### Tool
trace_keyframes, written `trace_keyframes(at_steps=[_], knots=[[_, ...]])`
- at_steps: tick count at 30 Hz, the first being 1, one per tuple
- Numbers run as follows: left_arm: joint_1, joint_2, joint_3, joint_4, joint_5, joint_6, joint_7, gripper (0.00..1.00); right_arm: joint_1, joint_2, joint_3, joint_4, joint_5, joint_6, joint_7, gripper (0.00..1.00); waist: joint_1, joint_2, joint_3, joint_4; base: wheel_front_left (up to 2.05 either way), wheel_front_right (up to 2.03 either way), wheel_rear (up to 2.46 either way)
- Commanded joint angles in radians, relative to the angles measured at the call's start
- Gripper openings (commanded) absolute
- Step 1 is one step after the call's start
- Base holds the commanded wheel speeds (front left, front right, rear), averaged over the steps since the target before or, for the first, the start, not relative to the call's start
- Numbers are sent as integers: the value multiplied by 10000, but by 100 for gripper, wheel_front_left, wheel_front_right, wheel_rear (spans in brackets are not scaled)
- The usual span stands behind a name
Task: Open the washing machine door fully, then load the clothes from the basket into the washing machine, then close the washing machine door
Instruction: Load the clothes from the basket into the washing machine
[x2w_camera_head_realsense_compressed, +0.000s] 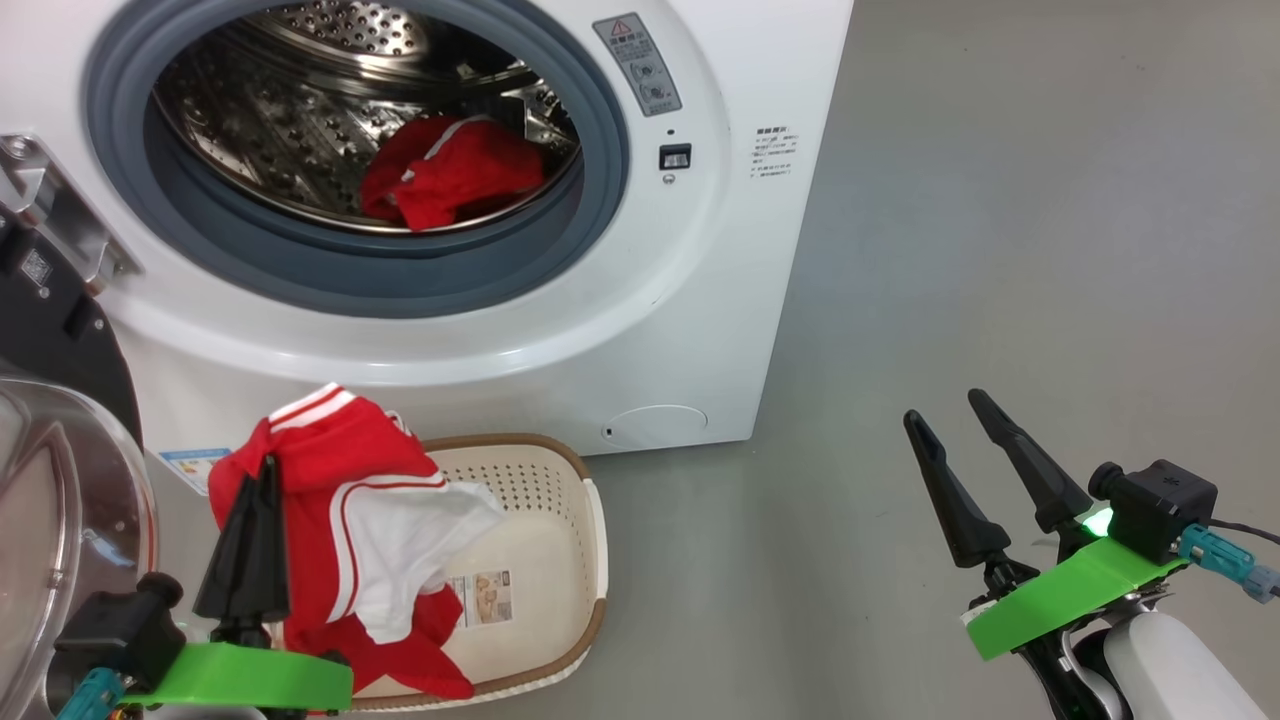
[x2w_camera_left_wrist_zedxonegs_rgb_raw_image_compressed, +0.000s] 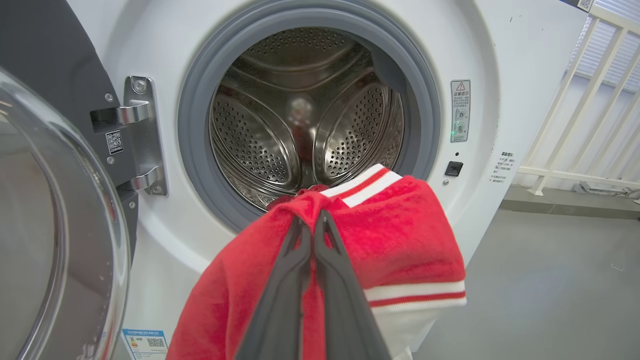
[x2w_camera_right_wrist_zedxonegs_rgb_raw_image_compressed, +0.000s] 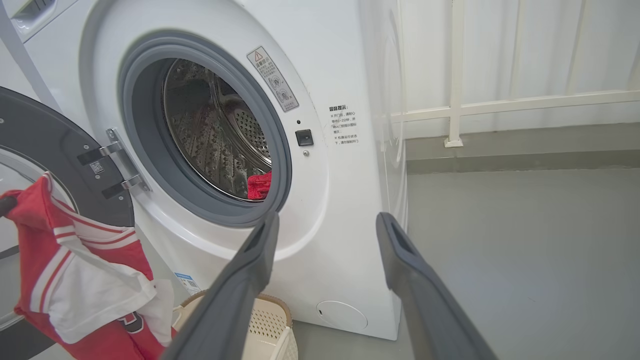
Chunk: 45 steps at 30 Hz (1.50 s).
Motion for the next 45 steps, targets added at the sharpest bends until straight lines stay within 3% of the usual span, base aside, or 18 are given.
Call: trace_keyframes(at_steps=[1, 11, 24, 30, 45], knots=[[-162, 246, 325, -310, -105, 78, 3, 0, -30, -138, 138, -280, 17, 16, -48, 100, 0, -1, 45, -18, 0, 0, 0], [-1301, 496, 176, -570, -17, -35, 124, 0, -201, -84, -18, -396, -41, 16, -48, 100, 0, -1, 581, -28, 0, 0, 0], [-4436, 810, 108, 51, 117, -160, 206, 0, -703, 42, -44, -613, -113, 16, -48, 100, 0, -1, 1975, -327, 0, 0, 0], [-5827, 967, 110, 1162, 61, -290, 185, 0, -924, 90, -95, -731, -149, 16, -48, 100, 0, -1, 2700, -502, 0, 0, 0], [-9871, 1242, -47, 5727, 78, -541, -35, 0, -1794, 364, -21, -1091, -291, 16, -48, 100, 0, -1, 4834, -1234, 0, 0, 0]])
